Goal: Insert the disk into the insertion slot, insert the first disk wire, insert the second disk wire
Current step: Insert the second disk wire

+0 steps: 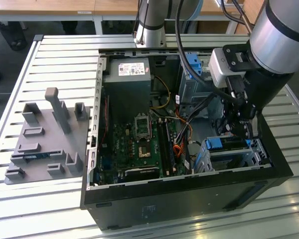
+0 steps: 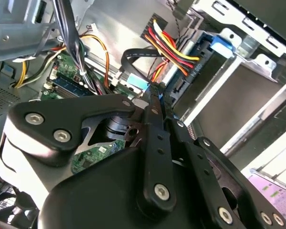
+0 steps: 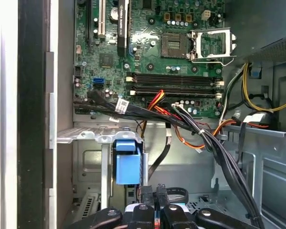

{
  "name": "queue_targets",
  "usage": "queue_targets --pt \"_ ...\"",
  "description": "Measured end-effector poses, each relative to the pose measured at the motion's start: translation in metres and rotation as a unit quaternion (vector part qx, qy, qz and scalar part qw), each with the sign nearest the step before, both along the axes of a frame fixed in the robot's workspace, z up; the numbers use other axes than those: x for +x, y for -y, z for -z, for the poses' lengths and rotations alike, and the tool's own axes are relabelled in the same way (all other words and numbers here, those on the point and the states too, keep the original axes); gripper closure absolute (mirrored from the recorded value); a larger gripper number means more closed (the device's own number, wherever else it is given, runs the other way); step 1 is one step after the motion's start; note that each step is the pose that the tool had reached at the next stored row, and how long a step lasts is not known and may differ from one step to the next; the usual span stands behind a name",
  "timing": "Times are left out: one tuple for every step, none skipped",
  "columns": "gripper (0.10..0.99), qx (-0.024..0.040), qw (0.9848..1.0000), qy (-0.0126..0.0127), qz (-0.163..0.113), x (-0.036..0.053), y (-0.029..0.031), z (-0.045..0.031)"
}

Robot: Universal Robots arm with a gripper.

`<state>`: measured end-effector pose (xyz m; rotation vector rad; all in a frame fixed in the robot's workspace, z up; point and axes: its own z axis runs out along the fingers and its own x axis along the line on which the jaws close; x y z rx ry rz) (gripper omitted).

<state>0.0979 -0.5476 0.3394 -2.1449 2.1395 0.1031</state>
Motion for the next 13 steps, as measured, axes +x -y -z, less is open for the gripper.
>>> queue_targets --pt "0.937 0.0 1.0 0.0 0.0 0.0 0.0014 0.0" --pt "0.937 0.0 1.0 0.0 0.0 0.0 0.0028 0.0001" --pt "0.937 0.0 1.0 0.0 0.0 0.0 0.0038 0.0002" --pt "0.937 0.0 1.0 0.0 0.0 0.0002 0.0041 0.0004" --pt "0.937 0.0 1.0 0.0 0.0 0.0008 0.0041 0.0004" --pt "0.937 0.0001 1.0 0.0 0.0 0.0017 0.0041 0.0006" --pt "0.937 0.0 1.0 0.0 0.0 0.0023 0.0041 0.0007" --pt "0.937 0.0 1.0 0.0 0.0 0.0029 0.0041 0.0008" --pt "0.937 0.0 1.0 0.0 0.0 0.0031 0.0044 0.0011" --pt "0.937 0.0001 1.0 0.0 0.0 0.0032 0.0052 0.0014" --pt "0.937 0.0005 1.0 0.0 0.0 0.0032 0.0066 0.0017" --pt "0.937 0.0011 1.0 0.0 0.0 0.0033 0.0083 0.002" --pt "0.937 0.0017 1.0 0.0 0.0 0.0033 0.0099 0.0024"
